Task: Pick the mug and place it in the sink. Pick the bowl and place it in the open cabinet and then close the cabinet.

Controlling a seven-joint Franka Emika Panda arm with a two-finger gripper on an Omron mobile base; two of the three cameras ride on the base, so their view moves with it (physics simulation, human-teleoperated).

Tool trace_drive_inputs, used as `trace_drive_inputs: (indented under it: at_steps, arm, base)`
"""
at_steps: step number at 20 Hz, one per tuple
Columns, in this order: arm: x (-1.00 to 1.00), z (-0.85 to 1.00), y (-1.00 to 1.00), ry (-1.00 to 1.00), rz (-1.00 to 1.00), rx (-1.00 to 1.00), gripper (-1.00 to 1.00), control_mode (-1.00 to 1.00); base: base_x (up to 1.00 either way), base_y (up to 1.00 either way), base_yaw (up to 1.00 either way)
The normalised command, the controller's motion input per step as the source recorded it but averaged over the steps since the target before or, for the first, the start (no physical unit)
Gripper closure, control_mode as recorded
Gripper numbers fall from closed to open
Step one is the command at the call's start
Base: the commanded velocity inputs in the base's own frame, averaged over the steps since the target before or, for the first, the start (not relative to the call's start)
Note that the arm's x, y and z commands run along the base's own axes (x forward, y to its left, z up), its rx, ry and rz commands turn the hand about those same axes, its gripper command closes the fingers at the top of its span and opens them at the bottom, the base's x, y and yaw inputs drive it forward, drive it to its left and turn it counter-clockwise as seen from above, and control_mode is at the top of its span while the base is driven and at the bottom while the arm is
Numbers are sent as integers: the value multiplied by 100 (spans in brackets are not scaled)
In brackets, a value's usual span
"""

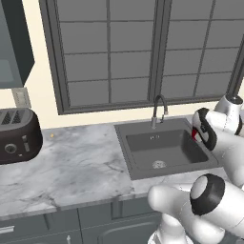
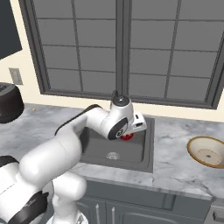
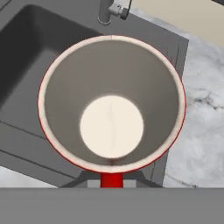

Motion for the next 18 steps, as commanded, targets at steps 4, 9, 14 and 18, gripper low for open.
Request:
trace_drive_inputs:
  at_steps: [4,9,14,18]
  arm:
    - [0,-1,47,1,13,0,100,-100]
    - [0,-15,29,0,12,1,100,-100]
    - [0,-17,25,0,8,0,100,-100]
    - [8,-9,15,13,1,0,100,-100]
  base:
    - [0,0,0]
    - [0,0,0]
    - [0,0,0]
    - [0,0,0]
